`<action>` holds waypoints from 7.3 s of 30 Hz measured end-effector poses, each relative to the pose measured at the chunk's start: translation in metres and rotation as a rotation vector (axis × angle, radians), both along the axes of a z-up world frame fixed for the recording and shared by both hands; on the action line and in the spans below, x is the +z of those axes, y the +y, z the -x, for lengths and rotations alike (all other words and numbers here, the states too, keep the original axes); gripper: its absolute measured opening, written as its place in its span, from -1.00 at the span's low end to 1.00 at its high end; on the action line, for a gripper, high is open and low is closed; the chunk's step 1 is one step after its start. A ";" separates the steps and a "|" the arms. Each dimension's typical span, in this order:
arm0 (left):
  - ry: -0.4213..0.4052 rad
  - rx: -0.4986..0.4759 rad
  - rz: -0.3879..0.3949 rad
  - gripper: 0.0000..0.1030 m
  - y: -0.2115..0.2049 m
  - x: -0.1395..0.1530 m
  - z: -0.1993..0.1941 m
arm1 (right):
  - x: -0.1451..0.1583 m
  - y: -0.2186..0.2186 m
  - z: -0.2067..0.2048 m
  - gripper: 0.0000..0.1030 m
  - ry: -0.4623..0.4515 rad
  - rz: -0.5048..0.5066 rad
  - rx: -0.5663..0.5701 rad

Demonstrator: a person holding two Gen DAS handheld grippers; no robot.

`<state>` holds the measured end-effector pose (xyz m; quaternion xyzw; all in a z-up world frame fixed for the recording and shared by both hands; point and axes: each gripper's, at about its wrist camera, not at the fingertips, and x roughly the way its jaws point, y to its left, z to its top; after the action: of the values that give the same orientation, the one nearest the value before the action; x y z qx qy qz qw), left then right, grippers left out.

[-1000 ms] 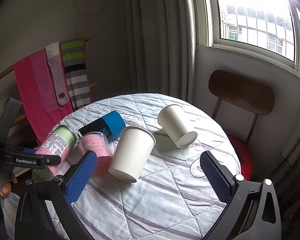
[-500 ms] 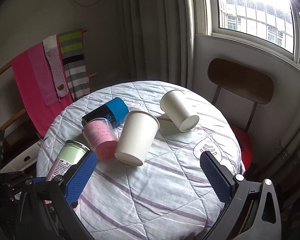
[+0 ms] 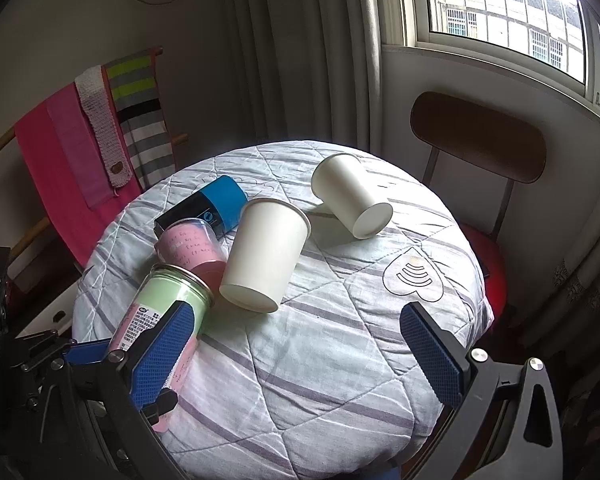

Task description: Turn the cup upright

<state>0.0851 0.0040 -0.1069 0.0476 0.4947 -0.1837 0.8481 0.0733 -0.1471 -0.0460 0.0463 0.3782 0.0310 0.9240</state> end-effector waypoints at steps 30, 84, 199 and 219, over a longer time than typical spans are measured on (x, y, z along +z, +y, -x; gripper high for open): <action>-0.039 0.095 0.162 0.88 0.080 0.023 0.027 | -0.045 0.057 -0.059 1.00 0.540 -0.377 0.197; 0.054 0.310 0.071 0.89 0.112 -0.024 -0.035 | -0.006 0.098 -0.005 0.43 -0.241 0.096 0.333; -0.560 0.445 -0.096 1.00 -0.065 0.126 0.105 | 0.075 -0.054 0.083 0.63 -0.345 0.057 0.069; -0.709 0.487 -0.110 1.00 -0.058 0.124 0.119 | 0.072 -0.045 0.089 0.63 -0.463 0.087 0.079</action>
<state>-0.0339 -0.0544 0.0171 0.0346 0.1786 0.0762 0.9804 -0.0154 -0.1920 0.0260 -0.0168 0.1587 0.0605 0.9853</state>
